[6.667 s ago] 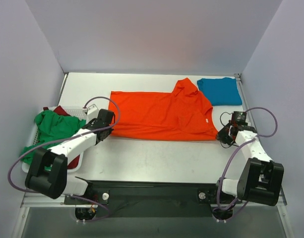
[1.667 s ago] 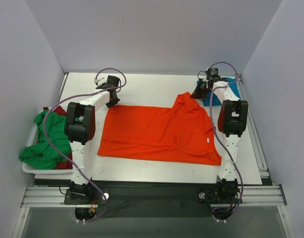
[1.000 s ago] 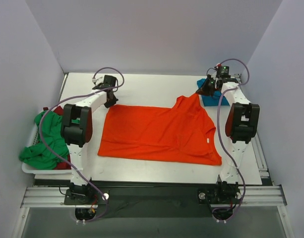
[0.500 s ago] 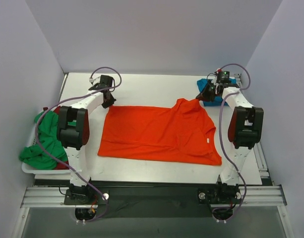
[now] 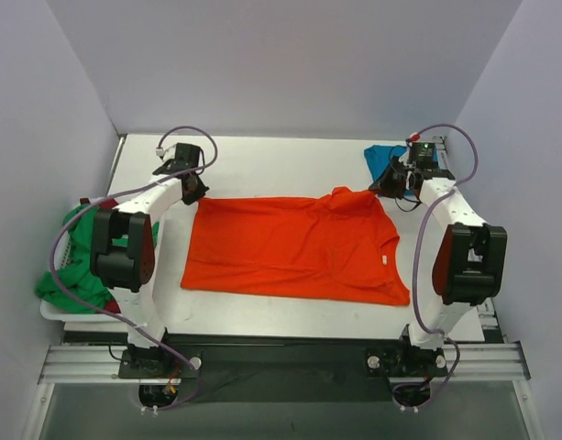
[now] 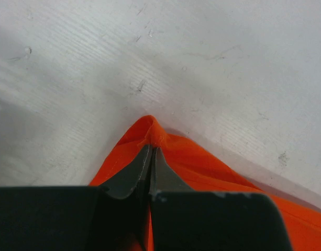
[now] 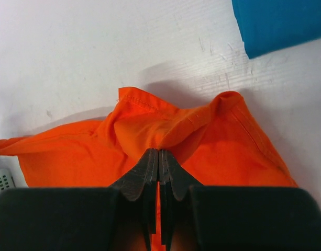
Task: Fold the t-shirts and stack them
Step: Grap the side of the flattened tshirt furthest away from the robot with both arms, then fold the other side of the tshirt into a rectangle
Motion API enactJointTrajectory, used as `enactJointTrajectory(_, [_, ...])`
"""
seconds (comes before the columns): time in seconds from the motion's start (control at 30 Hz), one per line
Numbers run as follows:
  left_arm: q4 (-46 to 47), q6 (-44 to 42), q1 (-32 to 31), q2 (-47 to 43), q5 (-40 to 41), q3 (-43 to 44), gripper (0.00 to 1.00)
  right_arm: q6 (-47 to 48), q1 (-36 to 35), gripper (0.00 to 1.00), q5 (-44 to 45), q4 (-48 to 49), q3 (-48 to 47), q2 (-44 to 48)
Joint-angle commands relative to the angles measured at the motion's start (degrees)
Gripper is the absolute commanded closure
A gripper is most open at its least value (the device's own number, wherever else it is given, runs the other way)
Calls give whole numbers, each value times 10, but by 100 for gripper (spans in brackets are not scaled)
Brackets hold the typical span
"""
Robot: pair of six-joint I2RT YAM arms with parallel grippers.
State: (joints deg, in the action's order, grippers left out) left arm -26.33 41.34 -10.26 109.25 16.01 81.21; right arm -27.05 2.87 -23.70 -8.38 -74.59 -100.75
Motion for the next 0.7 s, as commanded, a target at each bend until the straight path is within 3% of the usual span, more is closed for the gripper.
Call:
enactJointTrajectory(0.0, [23, 3, 9, -46, -5, -24, 100, -4, -2, 100, 22, 11, 35, 56])
enactJointTrajectory(0.67, [64, 32, 13, -162, -15, -183, 100, -31, -11, 100, 83, 49, 254, 251])
